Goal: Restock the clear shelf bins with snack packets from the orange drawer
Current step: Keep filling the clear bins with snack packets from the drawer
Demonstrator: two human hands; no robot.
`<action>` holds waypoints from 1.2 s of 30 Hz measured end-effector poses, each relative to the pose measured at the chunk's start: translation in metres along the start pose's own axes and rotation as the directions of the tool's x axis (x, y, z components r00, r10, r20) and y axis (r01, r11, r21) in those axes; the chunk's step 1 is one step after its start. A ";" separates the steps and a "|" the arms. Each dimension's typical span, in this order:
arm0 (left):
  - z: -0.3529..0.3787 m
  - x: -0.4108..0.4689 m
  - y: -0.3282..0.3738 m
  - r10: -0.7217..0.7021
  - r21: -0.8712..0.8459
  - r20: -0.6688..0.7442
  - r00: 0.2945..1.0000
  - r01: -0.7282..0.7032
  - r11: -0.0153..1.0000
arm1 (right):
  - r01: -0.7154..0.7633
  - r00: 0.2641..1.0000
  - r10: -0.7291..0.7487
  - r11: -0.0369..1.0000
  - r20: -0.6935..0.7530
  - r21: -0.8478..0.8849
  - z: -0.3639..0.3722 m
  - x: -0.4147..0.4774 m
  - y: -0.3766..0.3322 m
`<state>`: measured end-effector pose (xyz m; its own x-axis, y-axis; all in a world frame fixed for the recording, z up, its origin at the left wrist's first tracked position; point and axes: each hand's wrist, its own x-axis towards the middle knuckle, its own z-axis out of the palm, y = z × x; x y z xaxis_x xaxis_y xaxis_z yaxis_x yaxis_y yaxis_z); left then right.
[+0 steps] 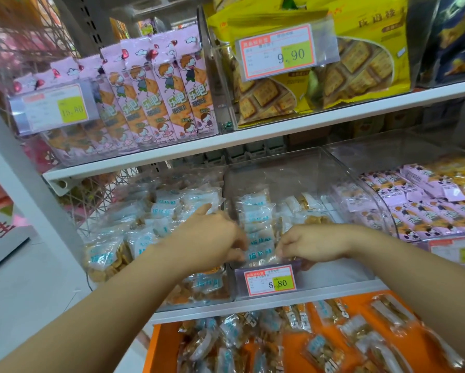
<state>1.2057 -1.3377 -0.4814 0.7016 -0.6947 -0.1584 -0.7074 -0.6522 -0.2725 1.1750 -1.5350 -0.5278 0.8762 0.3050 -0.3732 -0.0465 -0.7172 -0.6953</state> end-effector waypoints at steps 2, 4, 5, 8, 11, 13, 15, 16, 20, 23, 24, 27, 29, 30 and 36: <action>0.008 -0.013 0.001 0.024 -0.011 0.017 1.000 -0.024 1.000 | -0.009 1.000 0.009 1.000 -0.009 0.018 0.002 0.000 -0.002; 0.014 -0.020 0.004 0.048 0.044 0.010 0.999 -0.048 0.998 | -0.015 1.000 0.015 1.000 -0.017 0.008 0.004 0.001 -0.004; 0.017 -0.021 0.006 0.058 0.077 -0.005 0.998 -0.057 0.995 | -0.013 1.000 0.013 1.000 -0.016 -0.006 0.006 0.002 -0.005; 0.022 -0.019 0.005 0.068 0.114 -0.045 0.997 -0.063 0.991 | -0.020 1.000 0.019 0.999 -0.015 -0.043 0.009 0.007 -0.007; 0.024 -0.017 0.004 0.065 0.128 -0.050 0.997 -0.058 0.990 | -0.024 1.000 0.024 1.000 -0.003 -0.004 0.011 0.012 -0.008; 0.024 -0.017 0.004 0.062 0.147 -0.044 0.997 -0.055 0.988 | -0.039 0.999 0.039 0.999 -0.004 0.025 0.012 0.015 -0.007; 0.023 -0.019 0.006 0.063 0.158 -0.037 0.997 -0.057 0.986 | -0.057 0.998 0.056 0.997 0.010 0.051 0.010 0.015 -0.007; 0.023 -0.019 0.006 0.065 0.161 -0.041 0.997 -0.057 0.985 | -0.064 0.998 0.063 0.997 0.008 0.053 0.007 0.015 -0.007; 0.023 -0.021 0.006 0.078 0.171 -0.050 0.996 -0.068 0.983 | -0.099 0.980 0.112 0.991 -0.165 0.086 -0.009 0.013 -0.006; 0.024 -0.023 0.006 0.082 0.169 -0.060 0.995 -0.071 0.983 | -0.060 0.982 0.054 0.998 -0.183 -0.028 -0.004 0.019 -0.004; 0.025 -0.023 0.006 0.082 0.169 -0.061 0.995 -0.070 0.983 | -0.047 0.986 0.026 0.990 -0.163 -0.130 0.000 0.021 -0.005; 0.025 -0.022 0.006 0.081 0.164 -0.068 0.994 -0.069 0.984 | -0.038 0.988 -0.004 0.962 -0.152 -0.270 0.003 0.024 -0.008; 0.025 -0.022 0.006 0.083 0.160 -0.076 0.994 -0.070 0.985 | -0.030 0.991 -0.007 0.964 -0.135 -0.266 -0.002 0.024 -0.008; 0.026 -0.022 0.006 0.082 0.159 -0.077 0.994 -0.069 0.985 | -0.027 0.990 -0.011 0.964 -0.138 -0.266 -0.005 0.025 -0.006; 0.025 -0.021 0.006 0.087 0.134 -0.085 0.993 -0.075 0.988 | 0.022 0.983 -0.069 0.964 -0.171 -0.264 -0.012 0.026 0.002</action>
<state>1.1889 -1.3187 -0.5035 0.6275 -0.7721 -0.1004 -0.7401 -0.5515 -0.3849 1.2031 -1.5360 -0.5311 0.9463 0.2426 -0.2138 0.1012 -0.8501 -0.5167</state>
